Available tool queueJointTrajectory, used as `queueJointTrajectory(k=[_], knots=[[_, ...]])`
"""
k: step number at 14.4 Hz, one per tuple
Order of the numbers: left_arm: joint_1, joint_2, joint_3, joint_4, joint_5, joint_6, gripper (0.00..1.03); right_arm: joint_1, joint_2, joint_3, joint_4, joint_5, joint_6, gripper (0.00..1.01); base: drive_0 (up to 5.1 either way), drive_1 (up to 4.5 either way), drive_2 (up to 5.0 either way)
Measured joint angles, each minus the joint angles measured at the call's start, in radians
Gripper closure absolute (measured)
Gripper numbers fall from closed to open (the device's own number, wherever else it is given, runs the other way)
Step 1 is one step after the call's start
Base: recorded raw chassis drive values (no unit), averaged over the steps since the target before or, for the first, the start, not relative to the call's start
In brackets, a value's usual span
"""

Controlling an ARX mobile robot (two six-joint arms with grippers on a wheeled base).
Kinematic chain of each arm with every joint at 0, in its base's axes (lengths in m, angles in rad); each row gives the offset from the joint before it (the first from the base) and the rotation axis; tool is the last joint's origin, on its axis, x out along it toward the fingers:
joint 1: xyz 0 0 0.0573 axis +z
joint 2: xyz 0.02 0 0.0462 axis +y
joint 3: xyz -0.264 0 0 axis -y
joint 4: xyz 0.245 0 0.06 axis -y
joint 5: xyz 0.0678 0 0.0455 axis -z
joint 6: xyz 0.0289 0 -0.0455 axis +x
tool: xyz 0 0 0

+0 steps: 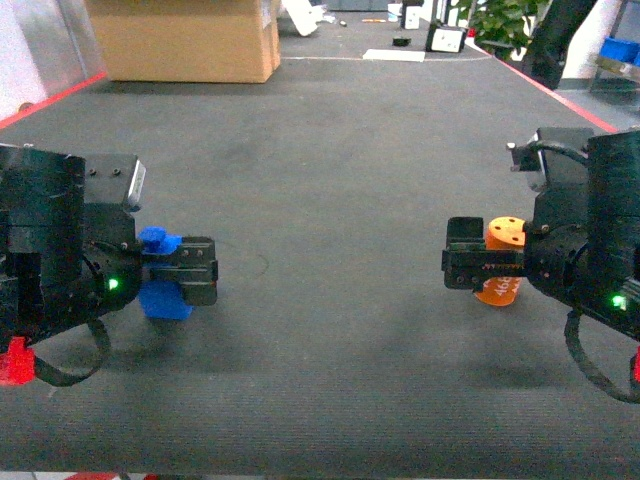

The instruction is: Sort blue parts and orange caps into right shelf containers

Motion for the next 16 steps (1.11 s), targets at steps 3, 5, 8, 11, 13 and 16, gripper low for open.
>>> queueJointTrajectory(k=[3,5,8,11,13,16], knots=[[0.000,0.013,0.008,0.001,-0.004,-0.008,0.10,0.003,0.038,0.042,-0.056,0.041,0.012,0.42,0.0,0.00,0.0],[0.002,0.017,0.020,-0.006,-0.003,-0.011,0.28,0.008,0.042,0.045,-0.061,0.048,0.006,0.56,0.0,0.00,0.0],[0.005,0.008,0.007,0.026,-0.013,-0.019,0.56,0.016,0.024,0.027,-0.048,0.056,-0.004,0.57,0.0,0.00,0.0],[-0.002,-0.152,-0.123,0.119,-0.062,-0.024,0.58,0.032,-0.143,-0.107,0.067,0.074,-0.027,0.57,0.0,0.00,0.0],[-0.033,-0.396,-0.253,0.174,-0.111,-0.025,0.59,0.042,-0.380,-0.254,0.161,0.097,-0.056,0.57,0.0,0.00,0.0],[-0.109,-0.846,-0.489,0.132,-0.278,0.039,0.59,0.053,-0.811,-0.503,0.072,0.163,-0.108,0.57,0.0,0.00,0.0]])
